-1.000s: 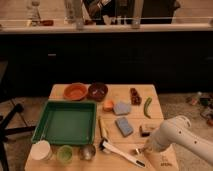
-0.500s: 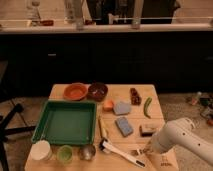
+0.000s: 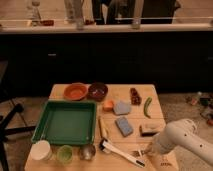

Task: Place fork in purple bowl

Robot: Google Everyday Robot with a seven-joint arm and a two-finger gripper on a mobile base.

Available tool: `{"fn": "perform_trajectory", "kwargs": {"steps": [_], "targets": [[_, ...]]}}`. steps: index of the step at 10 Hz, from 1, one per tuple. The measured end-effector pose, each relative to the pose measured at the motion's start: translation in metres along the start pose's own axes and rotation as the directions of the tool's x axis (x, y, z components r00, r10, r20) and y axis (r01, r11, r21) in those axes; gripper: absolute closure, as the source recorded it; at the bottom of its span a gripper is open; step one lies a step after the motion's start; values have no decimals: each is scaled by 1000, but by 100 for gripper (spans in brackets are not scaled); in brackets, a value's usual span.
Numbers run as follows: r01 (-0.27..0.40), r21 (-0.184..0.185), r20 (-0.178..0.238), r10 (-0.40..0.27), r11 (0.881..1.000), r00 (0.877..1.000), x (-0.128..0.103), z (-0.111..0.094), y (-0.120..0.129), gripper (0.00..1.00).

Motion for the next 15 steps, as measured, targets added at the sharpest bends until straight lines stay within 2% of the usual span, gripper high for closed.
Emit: {"fn": "perform_trajectory", "kwargs": {"steps": [1,2,3,5,7,8,15], "targets": [[2,9,-10,-2,1000,1000,2,-3,2,100],[4,43,-16,-3,999,1000,0,-13,2,100],[3,77,-20,-2,997,1000,-2,-25,2,100],[27,153,-37,-21,988,999,-16,-65,-4,100],[45,198,-48,-36,979,998,-23,-86,-9,100],[62,206,-56,-51,977,997,-28,-92,-15,100],[65,206,-56,-55,976,997,-29,-92,-16,100]]}}
